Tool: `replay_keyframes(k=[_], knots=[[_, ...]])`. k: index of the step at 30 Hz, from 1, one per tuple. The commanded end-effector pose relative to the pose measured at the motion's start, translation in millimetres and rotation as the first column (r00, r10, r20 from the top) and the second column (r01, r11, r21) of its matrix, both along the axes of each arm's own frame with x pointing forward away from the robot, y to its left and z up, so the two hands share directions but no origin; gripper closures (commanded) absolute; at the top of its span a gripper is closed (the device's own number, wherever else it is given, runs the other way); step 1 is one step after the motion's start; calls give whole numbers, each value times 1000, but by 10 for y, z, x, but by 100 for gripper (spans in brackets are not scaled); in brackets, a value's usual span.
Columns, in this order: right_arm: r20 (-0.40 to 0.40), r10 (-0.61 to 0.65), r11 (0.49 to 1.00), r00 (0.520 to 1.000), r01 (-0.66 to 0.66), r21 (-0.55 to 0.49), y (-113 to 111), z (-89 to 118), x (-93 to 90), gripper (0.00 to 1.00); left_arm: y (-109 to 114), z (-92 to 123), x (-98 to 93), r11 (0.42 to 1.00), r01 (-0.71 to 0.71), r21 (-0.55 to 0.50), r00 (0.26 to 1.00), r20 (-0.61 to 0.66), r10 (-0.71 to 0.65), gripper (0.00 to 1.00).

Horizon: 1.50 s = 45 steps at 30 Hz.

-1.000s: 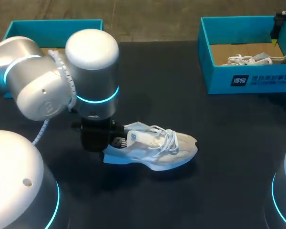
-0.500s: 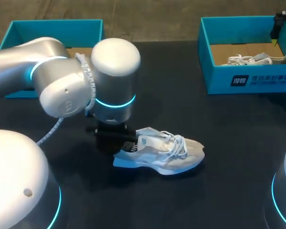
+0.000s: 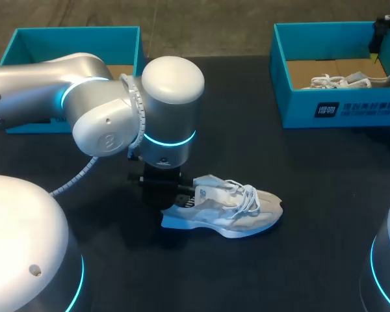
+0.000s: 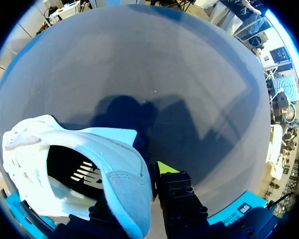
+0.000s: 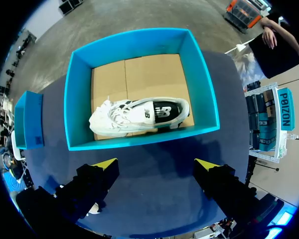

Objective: Take the shoe out of the shoebox, open the shoe tongue, remove and reinsert the insole, then place the shoe into the shoebox

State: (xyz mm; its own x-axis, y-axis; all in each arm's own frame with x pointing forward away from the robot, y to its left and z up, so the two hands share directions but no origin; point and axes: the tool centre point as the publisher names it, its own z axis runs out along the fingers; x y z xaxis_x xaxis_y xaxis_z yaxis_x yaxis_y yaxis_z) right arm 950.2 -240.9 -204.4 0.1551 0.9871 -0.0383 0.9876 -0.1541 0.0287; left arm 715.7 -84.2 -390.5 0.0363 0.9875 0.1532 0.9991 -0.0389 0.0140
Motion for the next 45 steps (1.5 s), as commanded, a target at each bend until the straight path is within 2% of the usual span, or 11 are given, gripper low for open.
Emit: replay_keyframes(k=[1,2,7,9,12,20,28,33,36,42,45], knots=[[1,-1,1000,1000,1,-1,2,-2,-3,0,-19,-8,3,1000,7,-9,1000,-2,-7,71],[1,-1,1000,1000,1,-1,2,-2,-3,0,-19,-9,3,1000,10,-10,1000,-2,-10,64],[1,-1,1000,1000,1,-1,2,-2,-3,0,-21,4,4,1000,18,-19,1000,0,-18,49],[1,-1,1000,1000,1,-1,2,-2,-3,0,-21,31,7,999,19,-31,1000,1,-19,23],[1,-1,1000,1000,1,-1,2,-2,-3,0,-17,106,6,998,16,-57,1000,-5,-16,0],[1,-1,1000,1000,1,-1,2,-2,-3,0,49,528,-28,988,-29,-154,1000,-15,27,0],[1,-1,1000,1000,1,-1,2,-2,-3,0,164,978,-110,933,-278,-231,953,-187,238,0],[1,-1,1000,1000,1,-1,2,-2,-3,0,250,1153,-155,825,-500,-265,846,-355,398,0],[1,-1,1000,1000,1,-1,2,-2,-3,0,302,1247,-251,750,-583,-313,801,-376,466,0],[1,-1,1000,1000,1,-1,2,-2,-3,0,328,1337,-289,606,-749,-266,652,-454,607,0],[1,-1,1000,1000,1,-1,2,-2,-3,0,326,1351,-319,564,-799,-211,584,-496,642,0]])
